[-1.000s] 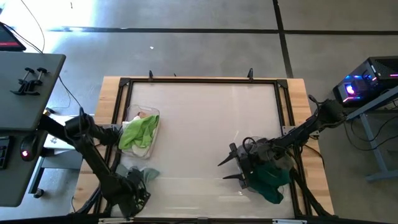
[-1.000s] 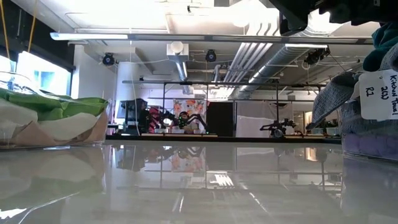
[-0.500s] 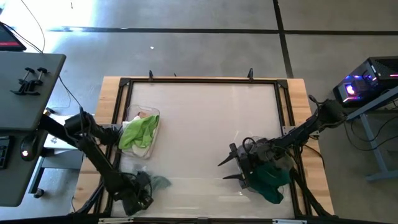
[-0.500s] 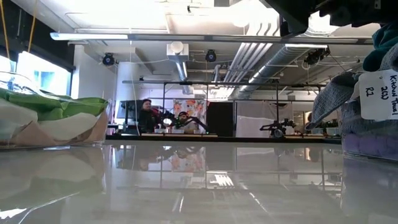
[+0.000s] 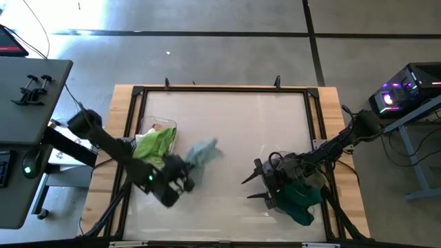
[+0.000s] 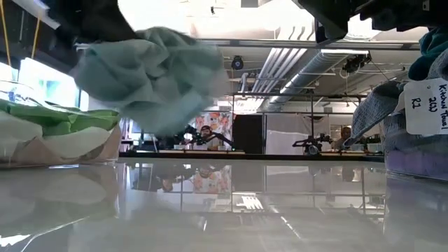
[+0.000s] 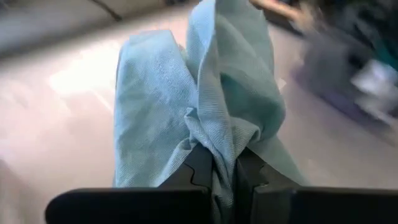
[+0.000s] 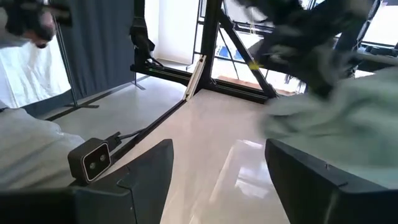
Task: Sort towels by color in basket
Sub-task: Put the light blue towel into the left transparent bin
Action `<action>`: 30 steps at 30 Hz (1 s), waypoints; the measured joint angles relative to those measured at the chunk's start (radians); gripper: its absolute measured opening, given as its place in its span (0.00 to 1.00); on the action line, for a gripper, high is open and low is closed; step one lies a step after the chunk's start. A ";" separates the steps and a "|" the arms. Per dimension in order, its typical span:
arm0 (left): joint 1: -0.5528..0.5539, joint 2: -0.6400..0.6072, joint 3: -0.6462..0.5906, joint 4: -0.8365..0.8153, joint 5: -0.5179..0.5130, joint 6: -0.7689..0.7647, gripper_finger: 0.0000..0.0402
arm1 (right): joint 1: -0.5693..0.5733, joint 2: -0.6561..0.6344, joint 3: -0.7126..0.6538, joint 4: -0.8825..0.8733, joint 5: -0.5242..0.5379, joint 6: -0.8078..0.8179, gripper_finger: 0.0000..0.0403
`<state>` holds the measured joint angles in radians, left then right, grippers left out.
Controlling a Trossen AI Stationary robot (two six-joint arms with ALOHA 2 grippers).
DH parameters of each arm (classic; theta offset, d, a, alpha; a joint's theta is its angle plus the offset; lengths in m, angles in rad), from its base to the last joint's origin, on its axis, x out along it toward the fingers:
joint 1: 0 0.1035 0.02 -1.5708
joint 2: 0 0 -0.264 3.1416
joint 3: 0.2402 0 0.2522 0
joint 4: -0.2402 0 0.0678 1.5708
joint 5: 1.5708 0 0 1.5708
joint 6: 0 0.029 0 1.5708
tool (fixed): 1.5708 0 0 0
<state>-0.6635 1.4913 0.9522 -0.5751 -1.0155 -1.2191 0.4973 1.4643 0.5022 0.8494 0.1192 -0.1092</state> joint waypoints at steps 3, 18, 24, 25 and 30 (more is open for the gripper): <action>0.053 -0.108 -0.001 -0.051 -0.098 0.120 0.02 | 0.000 0.000 0.000 -0.001 0.000 0.008 0.63; 0.277 -0.483 0.303 -0.845 0.371 -0.042 0.01 | 0.000 0.000 0.000 -0.022 0.003 0.060 0.63; 0.351 -0.505 0.182 -0.929 0.602 -0.199 0.01 | 0.000 0.000 0.000 -0.022 0.004 0.057 0.63; 0.361 -0.506 0.146 -0.924 0.619 -0.222 0.01 | 0.000 0.000 0.000 -0.022 0.004 0.057 0.63; 0.399 -0.507 -0.088 -0.862 0.679 -0.317 0.01 | 0.000 0.000 0.001 -0.030 0.005 0.056 0.63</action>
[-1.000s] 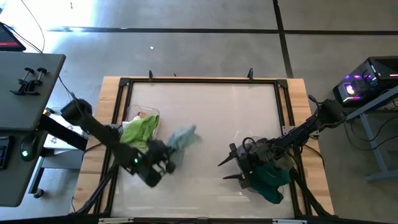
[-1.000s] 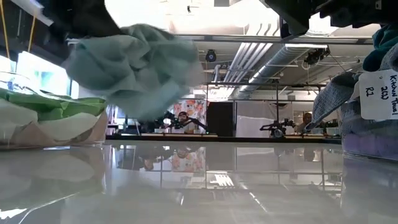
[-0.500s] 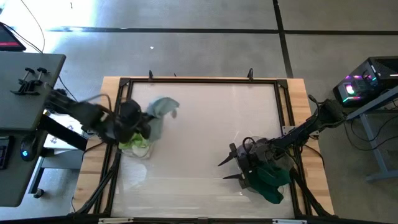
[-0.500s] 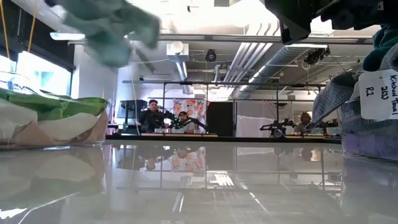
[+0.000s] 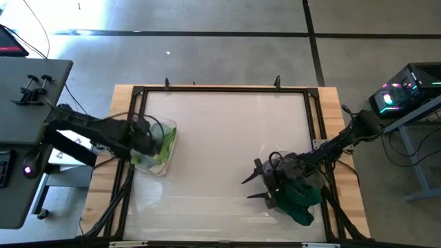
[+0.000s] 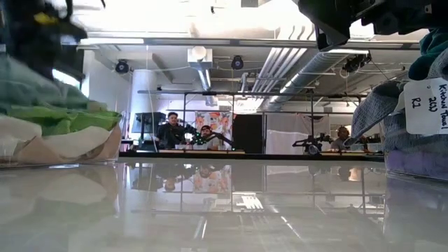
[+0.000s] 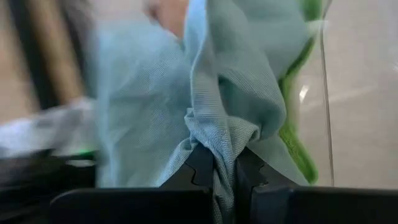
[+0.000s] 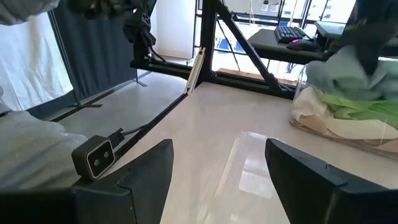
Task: Sort towels by color in basket
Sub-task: Put the light blue towel into the left transparent bin, then return to Home Position
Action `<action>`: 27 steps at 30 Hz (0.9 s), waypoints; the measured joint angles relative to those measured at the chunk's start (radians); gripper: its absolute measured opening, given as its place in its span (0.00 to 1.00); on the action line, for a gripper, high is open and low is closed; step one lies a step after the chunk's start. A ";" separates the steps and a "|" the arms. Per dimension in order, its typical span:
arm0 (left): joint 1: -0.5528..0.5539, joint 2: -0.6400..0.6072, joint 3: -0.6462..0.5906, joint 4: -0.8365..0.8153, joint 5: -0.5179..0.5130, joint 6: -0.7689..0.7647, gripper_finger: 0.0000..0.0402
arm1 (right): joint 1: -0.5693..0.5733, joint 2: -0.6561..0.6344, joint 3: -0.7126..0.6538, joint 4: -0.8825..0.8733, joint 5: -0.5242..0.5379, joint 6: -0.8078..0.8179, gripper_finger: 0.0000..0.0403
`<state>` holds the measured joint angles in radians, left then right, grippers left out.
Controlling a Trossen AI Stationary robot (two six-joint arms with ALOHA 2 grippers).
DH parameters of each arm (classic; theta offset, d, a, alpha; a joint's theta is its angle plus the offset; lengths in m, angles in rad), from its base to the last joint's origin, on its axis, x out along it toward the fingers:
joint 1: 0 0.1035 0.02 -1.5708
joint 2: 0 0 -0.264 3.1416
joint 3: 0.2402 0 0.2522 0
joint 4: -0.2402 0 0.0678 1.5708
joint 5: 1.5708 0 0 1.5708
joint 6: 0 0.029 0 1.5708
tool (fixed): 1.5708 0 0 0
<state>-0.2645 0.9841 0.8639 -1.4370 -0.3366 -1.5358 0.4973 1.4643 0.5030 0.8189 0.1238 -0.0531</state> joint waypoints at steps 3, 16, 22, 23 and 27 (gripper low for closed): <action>0.013 -0.003 -0.128 0.184 0.035 0.025 0.02 | 0.000 0.000 0.000 -0.002 0.003 -0.009 0.63; 0.118 0.010 -0.006 0.200 0.100 0.230 0.39 | 0.000 -0.049 0.000 -0.081 0.112 0.049 0.63; 0.099 -0.039 0.150 0.237 0.055 0.319 0.49 | 0.001 -0.280 0.000 -0.452 0.169 0.219 0.63; 0.084 -0.045 0.162 0.279 0.014 0.361 0.49 | 0.001 -0.324 0.000 -0.509 0.169 0.244 0.63; 0.030 -0.057 0.153 0.505 -0.162 0.552 0.50 | 0.001 -0.510 0.000 -0.693 0.183 0.281 0.62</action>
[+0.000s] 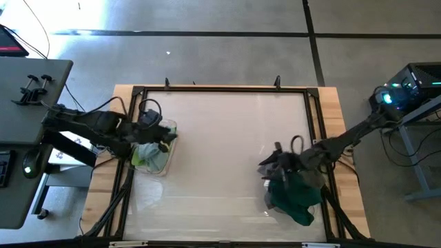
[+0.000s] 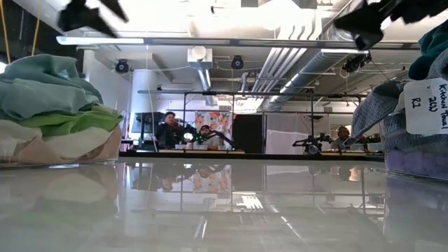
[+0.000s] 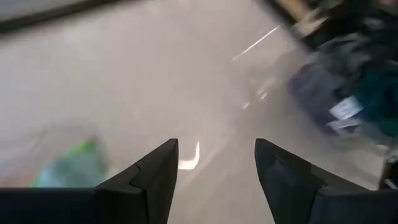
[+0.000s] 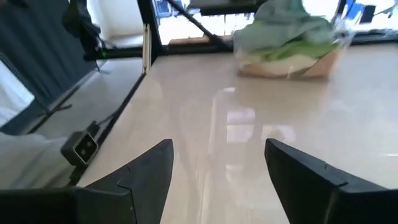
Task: Sort towels by color in basket
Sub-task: Return to Home Position
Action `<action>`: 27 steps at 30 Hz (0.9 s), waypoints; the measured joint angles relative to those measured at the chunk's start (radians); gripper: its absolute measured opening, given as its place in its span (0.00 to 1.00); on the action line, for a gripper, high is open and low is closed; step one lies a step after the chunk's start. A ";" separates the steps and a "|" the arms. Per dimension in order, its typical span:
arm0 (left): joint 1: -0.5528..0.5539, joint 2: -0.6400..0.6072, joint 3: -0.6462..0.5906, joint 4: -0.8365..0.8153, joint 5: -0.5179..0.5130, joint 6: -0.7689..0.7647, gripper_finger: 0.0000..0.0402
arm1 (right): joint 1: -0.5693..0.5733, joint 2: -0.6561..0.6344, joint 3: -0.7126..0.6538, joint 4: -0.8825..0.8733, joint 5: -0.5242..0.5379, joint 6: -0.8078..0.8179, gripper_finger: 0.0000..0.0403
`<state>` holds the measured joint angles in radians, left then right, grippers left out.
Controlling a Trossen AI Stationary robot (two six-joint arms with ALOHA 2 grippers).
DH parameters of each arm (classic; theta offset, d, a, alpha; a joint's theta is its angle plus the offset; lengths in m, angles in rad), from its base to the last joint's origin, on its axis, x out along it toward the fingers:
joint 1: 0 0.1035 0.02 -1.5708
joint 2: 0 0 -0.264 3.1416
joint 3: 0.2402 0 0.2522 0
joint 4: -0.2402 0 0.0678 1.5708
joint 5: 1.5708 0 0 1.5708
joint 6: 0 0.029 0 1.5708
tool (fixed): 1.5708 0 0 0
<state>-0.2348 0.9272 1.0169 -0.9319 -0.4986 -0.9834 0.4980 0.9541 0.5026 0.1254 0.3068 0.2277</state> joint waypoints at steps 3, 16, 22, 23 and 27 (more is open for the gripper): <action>-0.004 0.002 -0.045 0.172 -0.022 0.148 0.49 | 0.000 -0.140 0.000 -0.109 0.018 -0.004 0.58; 0.221 -0.133 -0.352 0.796 0.185 0.470 0.26 | 0.000 -0.428 0.000 -0.294 0.078 -0.026 0.22; 0.273 -0.178 -0.427 0.917 0.232 0.593 0.12 | 0.000 -0.486 -0.001 -0.302 0.069 -0.076 0.10; 0.285 -0.190 -0.433 0.917 0.231 0.597 0.09 | 0.000 -0.499 -0.001 -0.302 0.065 -0.080 0.08; 0.370 -0.272 -0.451 0.928 0.266 0.620 0.01 | 0.000 -0.563 -0.022 -0.285 0.055 -0.107 0.01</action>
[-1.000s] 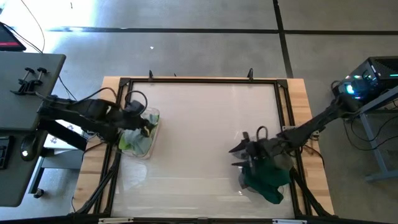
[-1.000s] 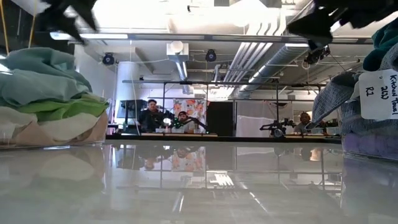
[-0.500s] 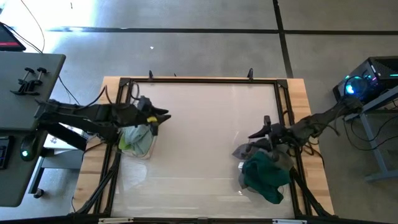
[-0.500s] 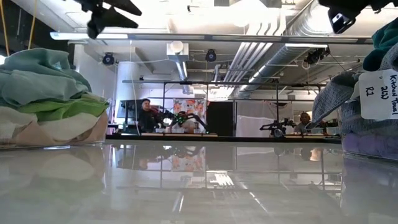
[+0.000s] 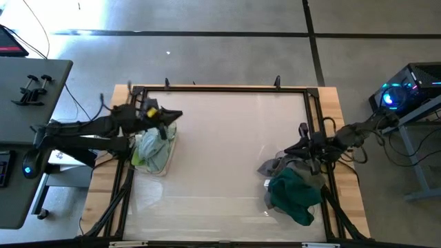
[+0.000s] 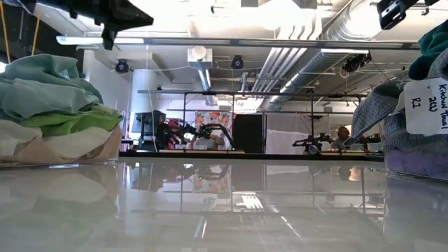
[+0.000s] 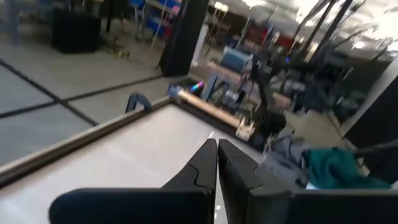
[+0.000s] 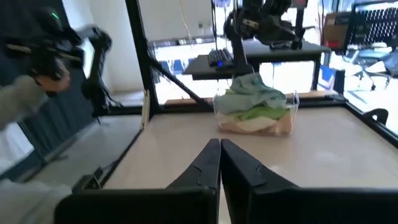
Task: Sort towels by color in basket
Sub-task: Return to Home Position
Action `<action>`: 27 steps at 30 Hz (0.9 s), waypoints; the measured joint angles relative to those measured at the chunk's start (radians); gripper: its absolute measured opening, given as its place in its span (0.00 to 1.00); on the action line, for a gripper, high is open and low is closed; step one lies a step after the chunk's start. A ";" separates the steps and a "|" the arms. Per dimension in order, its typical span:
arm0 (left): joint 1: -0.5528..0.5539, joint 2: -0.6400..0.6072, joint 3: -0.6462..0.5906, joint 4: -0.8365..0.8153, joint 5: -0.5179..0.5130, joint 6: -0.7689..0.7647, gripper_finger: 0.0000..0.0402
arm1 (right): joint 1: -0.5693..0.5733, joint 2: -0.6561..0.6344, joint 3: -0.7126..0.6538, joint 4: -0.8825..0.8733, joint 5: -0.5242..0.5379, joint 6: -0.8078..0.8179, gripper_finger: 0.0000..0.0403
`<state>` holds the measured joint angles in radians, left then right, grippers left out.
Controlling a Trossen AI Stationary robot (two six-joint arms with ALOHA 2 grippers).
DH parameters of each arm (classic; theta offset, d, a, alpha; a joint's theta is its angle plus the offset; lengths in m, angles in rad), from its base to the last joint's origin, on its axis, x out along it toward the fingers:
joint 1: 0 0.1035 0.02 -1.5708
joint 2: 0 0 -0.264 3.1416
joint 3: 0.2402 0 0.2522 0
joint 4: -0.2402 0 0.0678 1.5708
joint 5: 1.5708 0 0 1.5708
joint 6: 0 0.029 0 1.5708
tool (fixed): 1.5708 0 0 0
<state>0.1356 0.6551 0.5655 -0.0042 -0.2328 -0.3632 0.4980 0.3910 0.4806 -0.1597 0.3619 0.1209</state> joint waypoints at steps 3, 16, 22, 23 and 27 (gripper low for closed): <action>0.074 -0.077 -0.019 -0.001 0.068 0.019 0.01 | 0.000 -0.066 -0.083 0.091 -0.024 -0.013 0.01; 0.496 -0.183 -0.105 -0.015 0.374 -0.009 0.00 | -0.044 -0.389 -0.288 0.195 -0.048 -0.045 0.00; 0.643 -0.201 -0.114 0.002 0.584 0.005 0.00 | -0.077 -0.386 -0.291 0.194 -0.083 -0.050 0.00; 0.649 -0.215 -0.126 0.009 0.613 0.026 0.00 | -0.081 -0.390 -0.305 0.195 -0.083 -0.048 0.00; 0.634 -0.311 -0.234 0.060 0.647 0.006 0.00 | -0.086 -0.389 -0.383 0.302 -0.092 -0.015 0.00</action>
<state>0.7698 0.3442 0.3314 0.0557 0.4147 -0.3576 0.4118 0.0022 0.0973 0.1419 0.2695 0.1055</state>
